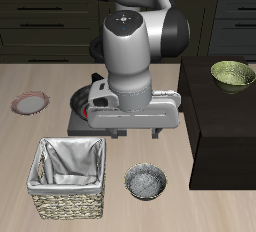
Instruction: Place the black bowl in the basket
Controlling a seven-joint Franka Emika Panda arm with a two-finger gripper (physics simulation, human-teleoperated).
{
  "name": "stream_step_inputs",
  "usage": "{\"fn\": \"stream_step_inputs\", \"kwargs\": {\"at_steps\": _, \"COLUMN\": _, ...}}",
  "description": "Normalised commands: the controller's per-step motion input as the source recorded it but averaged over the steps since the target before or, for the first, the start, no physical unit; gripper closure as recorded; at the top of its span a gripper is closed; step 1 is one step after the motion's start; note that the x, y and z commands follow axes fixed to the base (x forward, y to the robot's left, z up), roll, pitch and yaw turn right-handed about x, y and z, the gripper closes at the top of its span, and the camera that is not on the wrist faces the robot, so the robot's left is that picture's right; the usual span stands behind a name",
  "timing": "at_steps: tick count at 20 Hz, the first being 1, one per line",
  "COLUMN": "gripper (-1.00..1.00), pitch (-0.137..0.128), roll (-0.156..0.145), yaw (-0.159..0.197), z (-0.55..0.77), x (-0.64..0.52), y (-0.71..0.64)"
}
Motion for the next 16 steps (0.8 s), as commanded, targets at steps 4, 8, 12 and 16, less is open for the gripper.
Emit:
{"fn": "stream_step_inputs", "kwargs": {"at_steps": 4, "gripper": -1.00, "pitch": 0.021, "roll": -0.003, "yaw": 0.019, "z": -0.24, "x": 0.04, "y": 0.03}}
{"fn": "stream_step_inputs", "kwargs": {"at_steps": 8, "gripper": -1.00, "pitch": 0.033, "roll": -0.021, "yaw": 0.009, "z": -0.23, "x": 0.03, "y": 0.02}}
{"fn": "stream_step_inputs", "kwargs": {"at_steps": 12, "gripper": -1.00, "pitch": 0.024, "roll": -0.025, "yaw": 0.009, "z": -0.25, "x": 0.07, "y": -0.03}}
{"fn": "stream_step_inputs", "kwargs": {"at_steps": 16, "gripper": -1.00, "pitch": 0.028, "roll": -0.015, "yaw": 0.004, "z": -0.21, "x": 0.05, "y": -0.06}}
